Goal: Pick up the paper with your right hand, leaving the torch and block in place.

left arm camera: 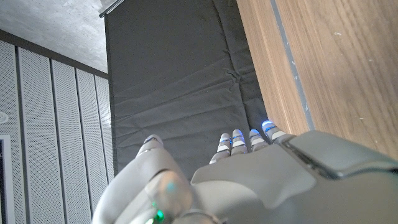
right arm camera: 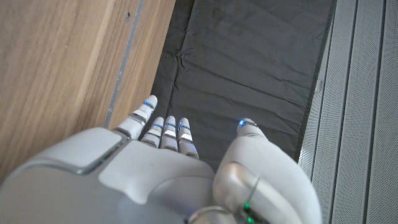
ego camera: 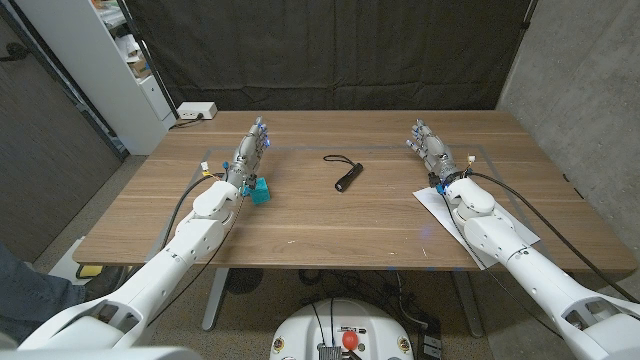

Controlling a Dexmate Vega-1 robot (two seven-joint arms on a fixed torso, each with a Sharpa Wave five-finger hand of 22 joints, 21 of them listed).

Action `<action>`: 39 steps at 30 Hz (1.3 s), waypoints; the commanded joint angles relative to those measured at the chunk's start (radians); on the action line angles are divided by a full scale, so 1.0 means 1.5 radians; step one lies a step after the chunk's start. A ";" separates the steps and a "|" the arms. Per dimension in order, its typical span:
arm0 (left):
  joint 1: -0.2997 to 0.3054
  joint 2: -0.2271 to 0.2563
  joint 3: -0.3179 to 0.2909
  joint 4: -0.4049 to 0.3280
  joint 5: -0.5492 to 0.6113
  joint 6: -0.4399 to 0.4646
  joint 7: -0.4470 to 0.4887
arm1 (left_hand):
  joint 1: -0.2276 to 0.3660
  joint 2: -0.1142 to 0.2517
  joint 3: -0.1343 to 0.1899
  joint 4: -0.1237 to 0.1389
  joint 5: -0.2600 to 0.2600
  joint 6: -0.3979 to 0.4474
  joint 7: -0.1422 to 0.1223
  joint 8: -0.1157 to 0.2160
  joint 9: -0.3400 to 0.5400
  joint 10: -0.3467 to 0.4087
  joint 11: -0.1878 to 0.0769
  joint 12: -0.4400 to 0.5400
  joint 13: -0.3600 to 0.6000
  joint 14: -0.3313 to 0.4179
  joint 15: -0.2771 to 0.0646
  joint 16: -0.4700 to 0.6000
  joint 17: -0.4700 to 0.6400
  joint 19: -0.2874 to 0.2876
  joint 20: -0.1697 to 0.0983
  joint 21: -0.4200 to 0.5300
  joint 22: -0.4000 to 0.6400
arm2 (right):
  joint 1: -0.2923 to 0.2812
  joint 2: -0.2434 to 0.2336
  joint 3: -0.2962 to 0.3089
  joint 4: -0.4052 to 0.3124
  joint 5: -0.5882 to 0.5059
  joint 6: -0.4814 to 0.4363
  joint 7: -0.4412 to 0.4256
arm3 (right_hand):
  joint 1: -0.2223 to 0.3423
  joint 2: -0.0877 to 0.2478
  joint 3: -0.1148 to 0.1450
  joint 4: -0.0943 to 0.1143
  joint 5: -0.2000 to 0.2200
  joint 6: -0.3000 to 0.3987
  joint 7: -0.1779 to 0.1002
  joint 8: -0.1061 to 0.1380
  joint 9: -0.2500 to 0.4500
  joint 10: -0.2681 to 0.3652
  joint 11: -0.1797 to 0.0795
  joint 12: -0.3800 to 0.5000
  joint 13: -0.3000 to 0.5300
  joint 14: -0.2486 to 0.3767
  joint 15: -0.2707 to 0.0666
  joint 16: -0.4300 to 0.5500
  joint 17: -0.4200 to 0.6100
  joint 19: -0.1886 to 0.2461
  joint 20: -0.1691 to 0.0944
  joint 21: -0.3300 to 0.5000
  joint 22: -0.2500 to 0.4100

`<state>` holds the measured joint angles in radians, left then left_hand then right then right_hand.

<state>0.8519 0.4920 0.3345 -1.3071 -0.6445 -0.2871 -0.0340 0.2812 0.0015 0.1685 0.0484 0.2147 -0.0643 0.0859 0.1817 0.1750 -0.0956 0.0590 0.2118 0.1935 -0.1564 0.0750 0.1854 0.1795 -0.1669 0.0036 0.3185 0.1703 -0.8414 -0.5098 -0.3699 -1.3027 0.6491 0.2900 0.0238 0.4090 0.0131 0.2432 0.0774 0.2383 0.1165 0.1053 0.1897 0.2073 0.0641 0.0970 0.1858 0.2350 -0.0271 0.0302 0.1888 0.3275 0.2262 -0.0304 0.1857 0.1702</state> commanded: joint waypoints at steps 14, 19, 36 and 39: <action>0.025 -0.073 -0.101 -0.010 0.089 0.055 -0.076 | 0.008 0.003 0.004 -0.001 0.003 0.002 0.004 0.005 0.003 -0.006 -0.002 0.003 0.002 -0.007 0.001 0.004 0.002 -0.037 0.005 -0.004 0.003 | -0.043 -0.024 0.006 -0.069 -0.015 -0.006 -0.035 | 0.009 0.003 0.005 -0.005 0.001 0.006 -0.001 0.004 -0.001 0.002 0.004 0.005 -0.004 0.001 0.005 0.004 -0.001 0.004 0.001 0.004 0.001; 0.027 -0.076 -0.109 -0.016 0.100 0.059 -0.080 | 0.009 0.004 0.005 -0.002 0.003 0.002 0.003 0.005 0.003 -0.005 -0.002 0.003 0.002 -0.007 0.001 0.004 0.002 -0.037 0.006 -0.006 0.003 | -0.052 -0.033 0.008 -0.081 -0.020 -0.001 -0.036 | 0.009 0.004 0.004 -0.006 0.000 0.008 -0.001 0.005 -0.002 0.004 0.003 0.006 -0.006 0.003 0.006 0.005 -0.002 0.004 0.001 0.004 0.001; 0.027 -0.084 -0.117 -0.033 0.123 0.082 -0.082 | 0.010 0.007 0.005 -0.004 0.001 0.004 0.002 0.005 0.003 -0.003 -0.002 0.003 0.001 -0.006 0.000 0.004 0.002 -0.037 0.009 -0.012 0.003 | -0.064 -0.068 0.013 -0.098 -0.031 0.001 -0.020 | 0.010 0.005 0.002 -0.010 -0.002 0.013 -0.006 0.007 -0.004 0.010 -0.003 0.008 -0.010 0.008 0.004 0.008 -0.007 0.009 0.001 0.006 0.001; 0.028 -0.084 -0.118 -0.038 0.126 0.088 -0.075 | 0.010 0.007 0.005 -0.004 0.001 0.004 0.002 0.005 0.003 -0.003 -0.002 0.003 0.001 -0.006 0.000 0.004 0.002 -0.038 0.009 -0.013 0.003 | -0.066 -0.079 0.014 -0.106 -0.037 -0.005 -0.018 | 0.010 0.006 0.002 -0.010 -0.002 0.013 -0.006 0.007 -0.004 0.011 -0.004 0.009 -0.011 0.009 0.003 0.008 -0.007 0.009 0.001 0.006 0.001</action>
<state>0.8879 0.3711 0.1684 -1.3397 -0.4760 -0.1786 -0.1572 0.2889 0.0095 0.1710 0.0455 0.2146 -0.0642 0.0856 0.1856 0.1748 -0.0954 0.0589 0.2118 0.1933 -0.1563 0.0750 0.1853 0.1792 -0.1723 0.0091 0.3028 0.1700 -0.9276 -0.5875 -0.3548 -1.4377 0.6098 0.2865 -0.0208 0.4140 0.0187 0.2431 0.0688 0.2383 0.1270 0.0946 0.1897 0.1998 0.0734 0.0876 0.1935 0.2182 -0.0193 0.0303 0.1965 0.3154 0.2315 -0.0249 0.1857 0.1699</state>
